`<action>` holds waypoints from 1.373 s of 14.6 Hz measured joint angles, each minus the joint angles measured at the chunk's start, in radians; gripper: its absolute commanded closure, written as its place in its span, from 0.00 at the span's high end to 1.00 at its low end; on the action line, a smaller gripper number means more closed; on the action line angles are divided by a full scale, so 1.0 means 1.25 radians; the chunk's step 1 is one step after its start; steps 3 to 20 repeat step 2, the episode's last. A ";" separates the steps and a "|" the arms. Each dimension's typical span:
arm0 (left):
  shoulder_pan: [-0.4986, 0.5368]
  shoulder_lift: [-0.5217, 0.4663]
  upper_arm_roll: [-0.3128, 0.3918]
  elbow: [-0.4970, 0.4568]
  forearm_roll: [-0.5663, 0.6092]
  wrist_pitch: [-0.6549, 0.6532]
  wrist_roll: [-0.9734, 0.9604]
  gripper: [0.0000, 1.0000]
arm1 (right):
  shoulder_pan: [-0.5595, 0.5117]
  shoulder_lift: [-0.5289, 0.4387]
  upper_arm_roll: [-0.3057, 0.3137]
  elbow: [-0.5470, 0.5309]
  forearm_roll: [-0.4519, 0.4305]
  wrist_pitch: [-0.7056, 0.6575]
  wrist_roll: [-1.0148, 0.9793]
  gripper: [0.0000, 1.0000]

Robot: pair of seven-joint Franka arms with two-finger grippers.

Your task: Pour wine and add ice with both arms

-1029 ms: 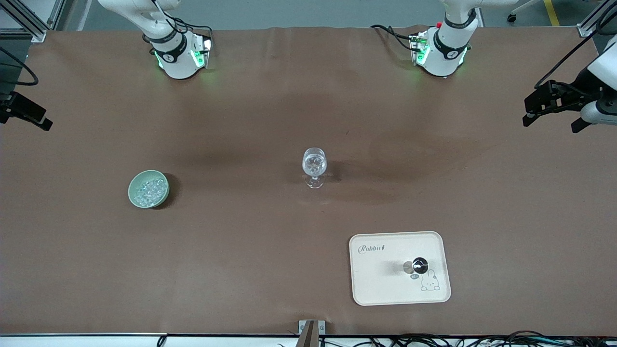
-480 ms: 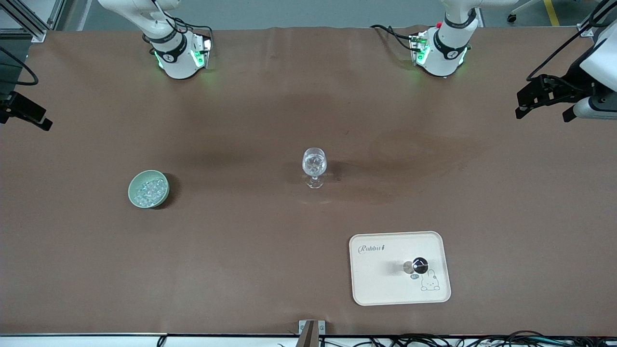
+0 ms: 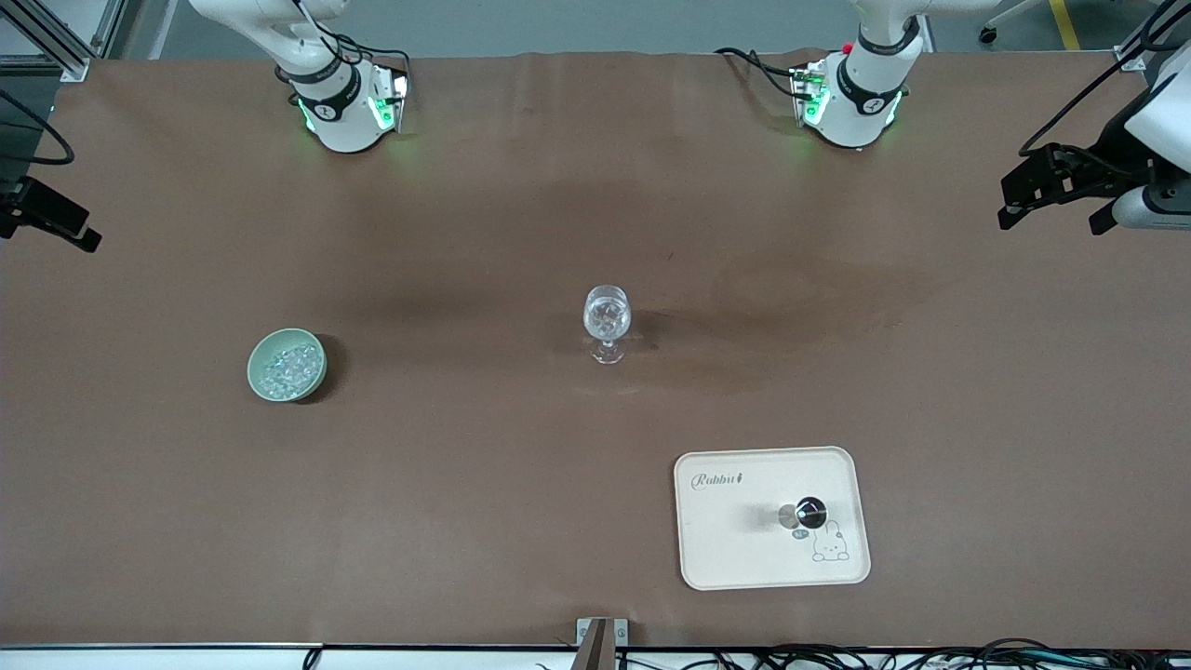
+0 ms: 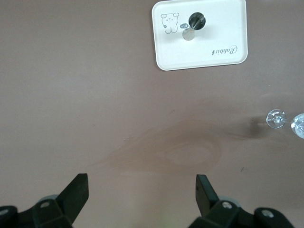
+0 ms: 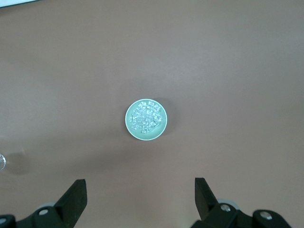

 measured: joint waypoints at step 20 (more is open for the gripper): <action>0.000 0.000 0.000 0.001 0.000 0.000 0.000 0.99 | 0.000 0.000 0.000 0.000 0.000 0.000 0.000 1.00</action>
